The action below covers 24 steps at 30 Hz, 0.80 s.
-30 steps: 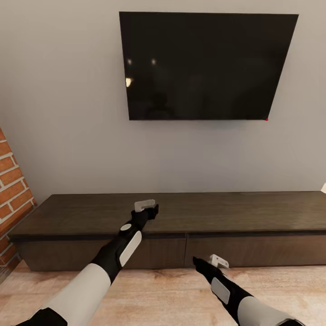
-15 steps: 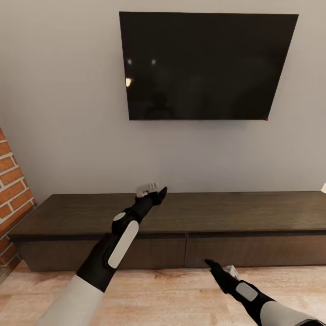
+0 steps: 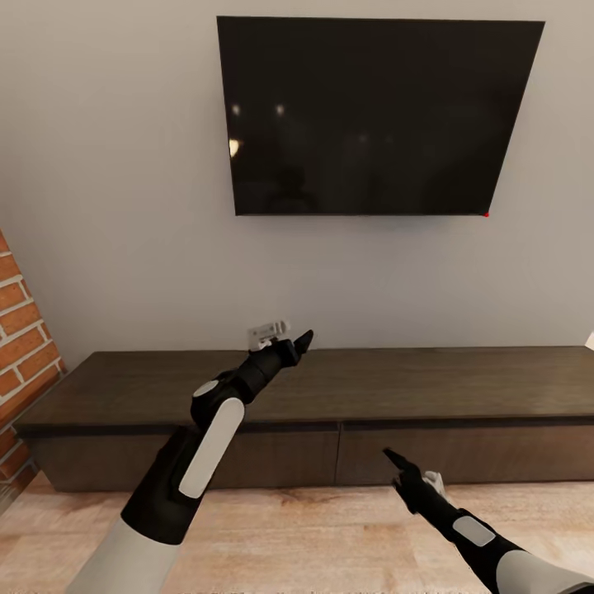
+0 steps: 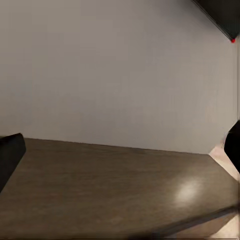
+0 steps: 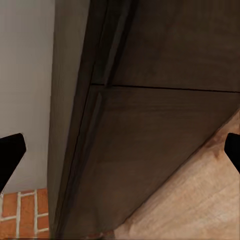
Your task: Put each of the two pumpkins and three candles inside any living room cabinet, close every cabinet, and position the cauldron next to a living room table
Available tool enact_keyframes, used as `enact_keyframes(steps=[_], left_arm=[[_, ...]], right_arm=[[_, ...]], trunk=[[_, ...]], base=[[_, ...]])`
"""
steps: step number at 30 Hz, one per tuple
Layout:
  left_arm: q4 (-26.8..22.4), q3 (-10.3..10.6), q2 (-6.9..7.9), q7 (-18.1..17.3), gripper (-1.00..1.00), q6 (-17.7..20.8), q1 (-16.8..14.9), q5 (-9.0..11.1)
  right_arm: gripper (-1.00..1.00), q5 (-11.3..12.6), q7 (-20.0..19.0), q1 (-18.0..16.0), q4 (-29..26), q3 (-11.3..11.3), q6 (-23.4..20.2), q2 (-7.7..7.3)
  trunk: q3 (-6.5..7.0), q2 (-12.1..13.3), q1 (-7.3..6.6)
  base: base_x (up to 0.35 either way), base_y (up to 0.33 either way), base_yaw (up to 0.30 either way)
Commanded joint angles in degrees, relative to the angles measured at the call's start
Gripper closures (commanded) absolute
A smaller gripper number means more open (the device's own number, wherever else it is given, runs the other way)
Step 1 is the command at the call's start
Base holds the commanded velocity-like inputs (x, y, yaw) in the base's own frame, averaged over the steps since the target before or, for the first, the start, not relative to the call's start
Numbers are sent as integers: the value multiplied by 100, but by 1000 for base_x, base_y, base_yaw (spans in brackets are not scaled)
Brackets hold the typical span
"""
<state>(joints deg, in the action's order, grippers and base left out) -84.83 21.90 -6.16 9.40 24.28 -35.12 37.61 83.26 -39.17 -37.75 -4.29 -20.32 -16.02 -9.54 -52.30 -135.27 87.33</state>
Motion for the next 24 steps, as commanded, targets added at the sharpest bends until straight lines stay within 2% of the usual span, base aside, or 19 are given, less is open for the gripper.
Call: enact_keyframes(steps=[1,4,11,20,24], left_arm=[[-21,4,2,-13,-100,141,-4,228],[-24,-7,28,-153,-100,297,-4,326],[-18,-25,133,-476,-100,453,-4,398],[-14,-21,142,-539,-100,472,-3,413],[-21,-19,137,-556,-100,473,-3,441]], right_arm=[[-100,65,-307,-4,12,-37,-87,-51],[-100,64,-397,-4,12,-51,-87,-65],[-100,88,-489,-4,-5,-55,-116,-73],[-100,180,-311,-4,-30,-8,-87,-74],[-100,186,-269,-9,-35,-1,-103,-74]], trunk=[[-24,-44,21],[-78,-164,87],[-204,-445,241],[-366,-798,435],[-455,-803,445]], base=[[0,0,0],[0,0,0],[0,0,0],[0,0,0],[0,0,0]])
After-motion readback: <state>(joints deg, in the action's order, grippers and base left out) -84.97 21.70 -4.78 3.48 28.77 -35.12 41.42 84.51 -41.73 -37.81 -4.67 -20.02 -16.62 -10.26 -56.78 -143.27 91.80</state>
